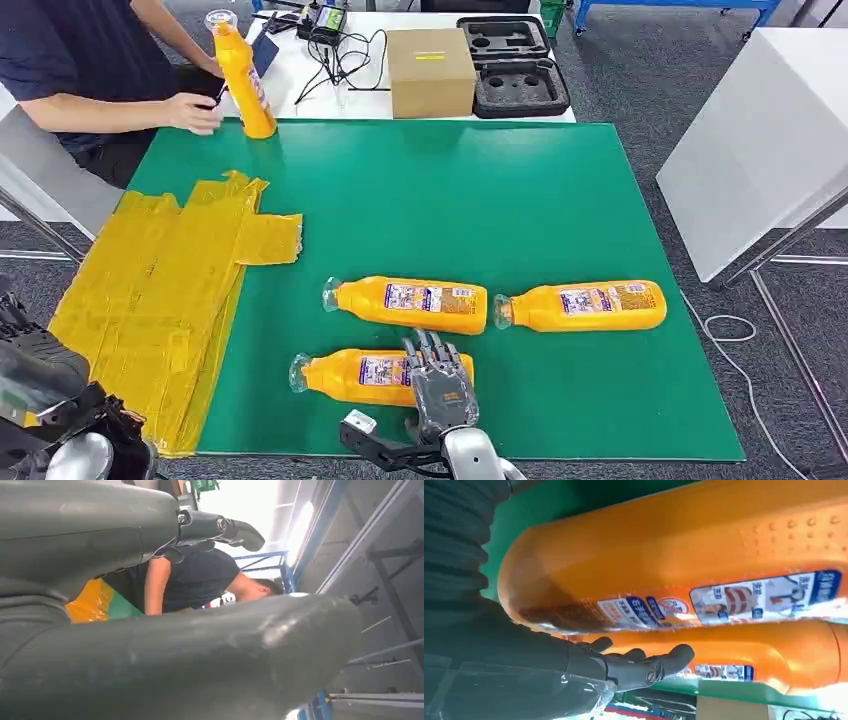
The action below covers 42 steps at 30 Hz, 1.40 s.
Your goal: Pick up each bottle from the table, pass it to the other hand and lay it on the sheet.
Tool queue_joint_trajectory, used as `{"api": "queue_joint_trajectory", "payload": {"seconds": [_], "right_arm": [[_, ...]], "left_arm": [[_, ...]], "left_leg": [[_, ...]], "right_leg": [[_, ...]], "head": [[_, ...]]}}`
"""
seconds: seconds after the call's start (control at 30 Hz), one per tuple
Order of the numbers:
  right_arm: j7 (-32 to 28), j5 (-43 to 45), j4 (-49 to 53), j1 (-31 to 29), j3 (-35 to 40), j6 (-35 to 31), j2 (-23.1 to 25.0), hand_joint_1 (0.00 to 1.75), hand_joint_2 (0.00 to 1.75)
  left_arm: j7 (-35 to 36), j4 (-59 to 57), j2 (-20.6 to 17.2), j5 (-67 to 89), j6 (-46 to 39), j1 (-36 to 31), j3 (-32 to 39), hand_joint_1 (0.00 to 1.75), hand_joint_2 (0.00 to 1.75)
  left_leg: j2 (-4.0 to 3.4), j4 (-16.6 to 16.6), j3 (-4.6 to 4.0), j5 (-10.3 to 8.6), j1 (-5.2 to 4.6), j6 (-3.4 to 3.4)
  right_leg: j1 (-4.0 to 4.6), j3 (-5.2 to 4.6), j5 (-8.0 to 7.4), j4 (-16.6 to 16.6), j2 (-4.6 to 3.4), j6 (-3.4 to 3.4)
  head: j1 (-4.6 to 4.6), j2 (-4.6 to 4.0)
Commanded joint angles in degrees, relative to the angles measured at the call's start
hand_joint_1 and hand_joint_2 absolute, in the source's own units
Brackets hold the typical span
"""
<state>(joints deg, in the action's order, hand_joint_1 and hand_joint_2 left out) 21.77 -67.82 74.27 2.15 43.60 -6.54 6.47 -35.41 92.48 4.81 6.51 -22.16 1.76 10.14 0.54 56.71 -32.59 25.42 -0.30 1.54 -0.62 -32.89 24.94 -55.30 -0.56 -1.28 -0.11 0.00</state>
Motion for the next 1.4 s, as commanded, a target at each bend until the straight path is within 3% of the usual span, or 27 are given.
{"api": "queue_joint_trajectory", "payload": {"seconds": [0.03,0.13,0.17,0.2,0.33,0.8,0.9,1.03,1.07,1.1,1.13,1.3,1.33,1.37,1.4], "right_arm": [[1.06,-0.74,-5.12,-1.02,-0.22,1.82,0.44,0.0,1.75],[1.75,-1.4,-7.68,-1.75,-0.16,2.87,1.07,0.0,1.75],[1.12,-1.27,-10.16,-2.52,-0.02,3.53,1.78,0.17,1.75],[1.13,-1.22,-11.44,-2.92,-0.01,3.54,2.16,1.75,1.75],[-0.32,-0.46,-16.05,-4.34,-0.7,3.23,3.79,1.75,1.75],[0.08,-0.62,-14.79,-3.83,-0.67,4.4,2.61,1.75,1.75],[-2.47,4.05,-9.06,-1.65,-2.65,1.06,2.05,1.75,1.75],[-10.62,15.97,10.27,2.7,-3.99,-1.19,-2.14,1.75,1.75],[-10.11,16.25,13.03,3.12,-4.23,-0.1,-2.67,1.75,1.75],[-11.14,16.08,15.23,3.67,-4.75,-1.8,-2.5,1.75,1.75],[-14.84,17.61,18.29,4.44,-5.53,-4.75,-1.83,1.75,1.75],[-16.87,17.29,20.56,4.86,-5.84,-7.2,-1.14,1.75,1.75],[-18.82,18.35,20.42,5.13,-6.28,-9.22,-0.35,1.75,1.75],[-18.55,16.19,20.28,4.77,-5.74,-10.13,-0.05,1.75,1.75],[-19.04,16.13,20.13,4.45,-5.21,-10.52,0.67,1.75,1.75]], "left_arm": [[-0.11,-1.06,0.08,-0.57,0.08,0.06,1.83,0.0,0.0],[-0.15,-0.71,-0.14,-1.13,0.39,-0.06,2.39,0.0,0.0],[-0.27,-0.76,-0.35,-1.48,0.72,-0.29,2.54,0.0,0.0],[-0.33,-0.83,-0.47,-1.67,0.86,-0.43,2.56,0.0,0.0],[-0.56,-0.88,-0.97,-2.18,0.99,-0.77,2.67,0.0,0.0],[-0.79,-2.65,-1.08,-2.97,2.05,-2.15,1.88,0.0,0.0],[1.1,-1.71,-1.33,-5.39,5.57,-0.73,0.93,0.0,0.0],[5.43,1.23,-1.4,-11.85,14.87,3.54,-1.33,0.0,0.0],[5.51,2.02,-1.13,-11.9,14.93,4.6,-1.26,0.0,0.0],[6.19,2.72,-1.15,-13.09,16.62,5.66,-1.65,0.0,1.75],[6.68,3.76,-0.84,-14.32,19.46,7.24,-2.32,0.0,1.75],[6.72,4.69,0.05,-14.69,21.66,8.55,-3.89,0.0,1.75],[7.33,4.83,0.6,-15.69,24.29,9.12,-5.08,0.0,0.0],[7.77,4.88,1.17,-15.68,25.53,9.57,-6.57,0.0,0.0],[8.09,4.97,2.09,-16.04,26.45,9.96,-7.8,0.0,1.75]], "left_leg": [[-0.05,-0.06,0.15,0.03,0.02,-0.07],[-0.11,-0.07,0.29,0.09,0.05,-0.13],[-0.09,-0.07,0.22,0.05,0.05,-0.11],[-0.12,-0.08,0.31,0.08,0.08,-0.14],[-0.04,-0.08,0.19,0.01,0.05,-0.1],[0.03,-0.11,0.57,0.01,0.08,-0.12],[0.0,-0.1,0.61,0.02,0.07,-0.1],[0.08,-0.02,0.57,0.07,0.07,-0.11],[-0.01,0.01,0.54,0.09,0.05,-0.09],[-0.08,0.01,0.53,0.09,0.03,-0.08],[-0.09,0.0,0.43,0.05,-0.01,-0.05],[-0.07,0.05,0.2,0.14,0.05,-0.09],[-0.04,0.01,0.18,0.1,0.03,-0.07],[-0.01,-0.03,0.17,0.06,0.01,-0.06],[0.04,-0.01,0.25,0.1,0.03,-0.09]], "right_leg": [[0.02,0.15,0.02,0.07,0.0,0.03],[0.06,0.29,0.06,0.1,-0.02,0.06],[0.05,0.22,0.03,0.09,-0.02,0.05],[0.09,0.31,0.04,0.12,-0.02,0.07],[0.05,0.19,0.0,0.09,0.02,0.05],[0.07,0.54,0.04,0.14,0.1,0.05],[0.06,0.56,0.04,0.12,0.06,0.05],[0.06,0.55,0.11,0.06,0.16,0.04],[0.04,0.48,0.1,0.02,0.05,0.03],[0.03,0.44,0.09,0.01,-0.03,0.02],[-0.01,0.33,0.04,-0.01,-0.06,0.01],[0.06,0.19,0.12,0.01,-0.01,0.03],[0.04,0.16,0.09,0.03,0.01,0.02],[0.01,0.16,0.08,0.04,0.04,0.02],[0.04,0.26,0.12,0.05,0.1,0.03]], "head": [[0.0,0.0],[0.02,0.0],[0.02,0.0],[0.02,0.0],[0.0,0.0],[0.02,0.0],[0.0,0.0],[0.02,0.0],[0.04,0.0],[0.0,0.0],[0.0,0.0],[0.0,0.0],[0.0,0.0],[0.0,0.0],[0.0,0.0]]}}
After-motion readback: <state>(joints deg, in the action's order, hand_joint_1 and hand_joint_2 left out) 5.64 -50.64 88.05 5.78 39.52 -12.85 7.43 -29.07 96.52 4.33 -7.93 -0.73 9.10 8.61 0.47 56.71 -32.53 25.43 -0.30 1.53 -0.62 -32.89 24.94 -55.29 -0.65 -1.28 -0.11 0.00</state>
